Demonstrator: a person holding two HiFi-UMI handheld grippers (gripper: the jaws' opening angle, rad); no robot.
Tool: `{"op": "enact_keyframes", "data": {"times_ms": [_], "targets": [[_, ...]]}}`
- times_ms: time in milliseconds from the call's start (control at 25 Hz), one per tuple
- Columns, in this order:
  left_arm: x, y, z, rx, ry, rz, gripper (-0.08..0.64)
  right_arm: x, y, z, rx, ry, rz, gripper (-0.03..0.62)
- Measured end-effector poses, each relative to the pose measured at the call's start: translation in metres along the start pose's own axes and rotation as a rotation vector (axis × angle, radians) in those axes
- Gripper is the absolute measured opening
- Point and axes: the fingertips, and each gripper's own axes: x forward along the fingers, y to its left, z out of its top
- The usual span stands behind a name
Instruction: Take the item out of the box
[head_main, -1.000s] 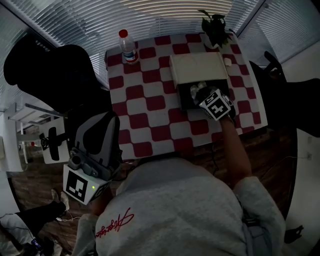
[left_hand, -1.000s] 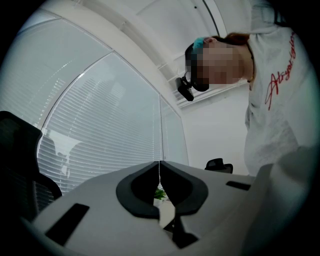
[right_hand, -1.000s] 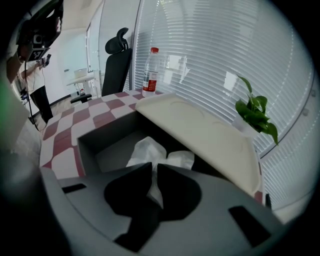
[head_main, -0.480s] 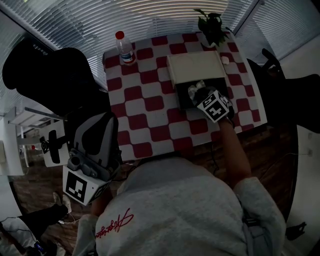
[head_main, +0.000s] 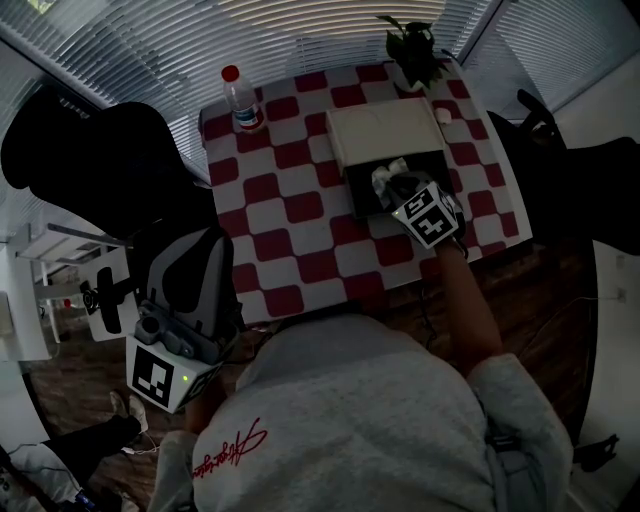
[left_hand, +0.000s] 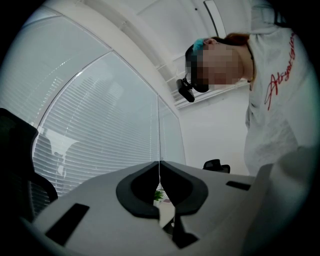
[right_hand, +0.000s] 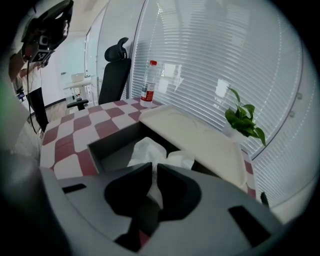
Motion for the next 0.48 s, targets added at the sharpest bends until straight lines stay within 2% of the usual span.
{"op": "enact_keyframes", "data": {"times_ms": [240, 480], "targets": [[0.0017, -0.0019, 0.0, -0.004, 0.004, -0.013, 0.017, -0.0046, -0.0034, 0.0024, 0.067, -0.055, -0.011, 0.04], [0.006, -0.0021, 0.0047, -0.005, -0.034, -0.029, 0.017, -0.0114, -0.0043, 0.0048, 0.122, -0.11, -0.026, 0.04]]}}
